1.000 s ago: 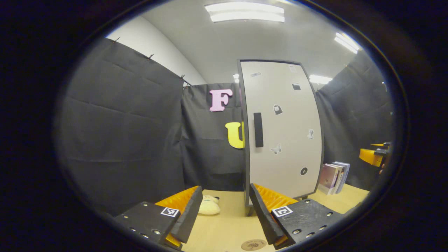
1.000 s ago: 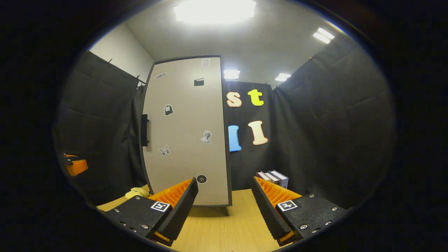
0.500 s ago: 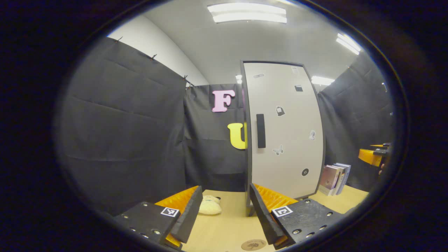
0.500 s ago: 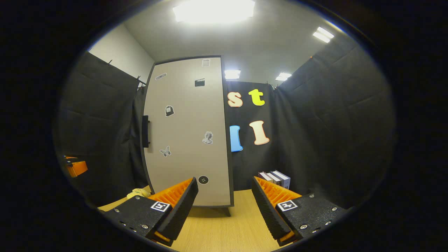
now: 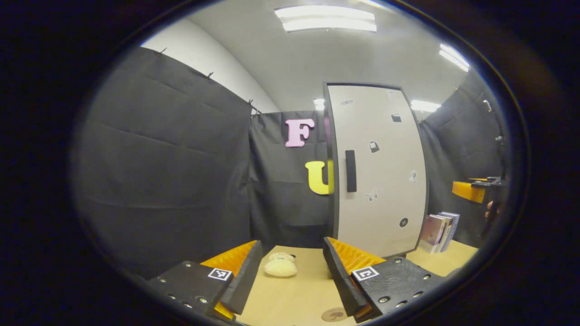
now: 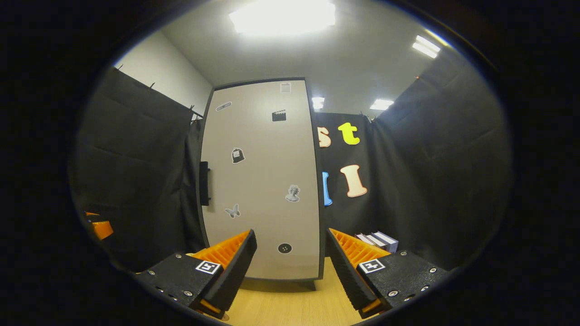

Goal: Open the cabinet door with the right hand, grasp the bottle in the cabinet with the left hand and place it on the coaster, then close the cabinet door with the right hand.

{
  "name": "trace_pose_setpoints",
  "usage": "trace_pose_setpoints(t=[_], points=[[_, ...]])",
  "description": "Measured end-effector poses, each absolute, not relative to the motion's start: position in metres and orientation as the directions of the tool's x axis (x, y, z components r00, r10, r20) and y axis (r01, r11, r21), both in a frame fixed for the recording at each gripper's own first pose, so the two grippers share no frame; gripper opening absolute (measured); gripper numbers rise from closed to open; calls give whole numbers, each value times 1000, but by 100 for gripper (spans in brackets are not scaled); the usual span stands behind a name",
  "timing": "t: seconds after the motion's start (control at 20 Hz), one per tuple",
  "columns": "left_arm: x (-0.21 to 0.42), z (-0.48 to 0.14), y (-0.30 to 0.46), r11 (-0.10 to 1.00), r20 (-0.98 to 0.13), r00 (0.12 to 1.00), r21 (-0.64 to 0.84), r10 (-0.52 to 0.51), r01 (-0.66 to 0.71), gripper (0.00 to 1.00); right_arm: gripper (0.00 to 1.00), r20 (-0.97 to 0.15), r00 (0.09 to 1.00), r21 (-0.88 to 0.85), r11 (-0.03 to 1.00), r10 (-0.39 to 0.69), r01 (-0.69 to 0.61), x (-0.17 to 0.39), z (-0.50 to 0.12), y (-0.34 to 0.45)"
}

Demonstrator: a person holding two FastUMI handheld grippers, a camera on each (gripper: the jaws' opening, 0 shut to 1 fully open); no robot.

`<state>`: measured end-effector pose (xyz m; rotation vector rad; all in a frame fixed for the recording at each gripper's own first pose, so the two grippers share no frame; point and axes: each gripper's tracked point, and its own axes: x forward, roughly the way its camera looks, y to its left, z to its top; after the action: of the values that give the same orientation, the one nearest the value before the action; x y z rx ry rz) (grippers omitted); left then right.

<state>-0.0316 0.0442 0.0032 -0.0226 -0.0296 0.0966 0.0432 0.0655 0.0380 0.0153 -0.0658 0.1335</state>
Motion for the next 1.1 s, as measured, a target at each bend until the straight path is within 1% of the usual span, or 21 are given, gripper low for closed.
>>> trace_pose_setpoints(t=[0.05,0.1,0.35,0.4,0.5,0.7,0.75,0.8,1.05,1.1], points=[[-35,3,52,994,29,994,-25,110,-109,81,95,72,987,11,990,143,-144,48,41,73],[-37,2,59,992,29,992,-27,124,-123,84,95,79,985,9,988,152,-153,53,45,80],[-52,-4,94,981,23,981,-26,192,-192,84,95,106,970,21,975,218,-221,77,63,125],[-55,-4,100,979,23,979,-24,204,-203,81,95,108,967,19,972,230,-233,82,66,134],[-61,-5,112,974,21,974,-18,226,-226,81,95,114,960,19,966,256,-259,93,71,154],[-71,-8,133,965,16,965,-6,262,-262,81,95,127,942,27,948,310,-316,111,85,195],[-74,-9,138,963,16,963,-2,270,-270,84,95,131,938,24,944,322,-328,117,88,206],[-77,-9,143,961,15,961,1,278,-278,81,95,129,935,20,941,331,-337,121,89,217],[-86,-14,164,950,11,950,5,311,-311,81,94,130,921,31,927,368,-374,152,97,266],[-88,-15,168,949,10,949,7,316,-316,84,93,117,923,36,927,367,-374,159,96,274]])
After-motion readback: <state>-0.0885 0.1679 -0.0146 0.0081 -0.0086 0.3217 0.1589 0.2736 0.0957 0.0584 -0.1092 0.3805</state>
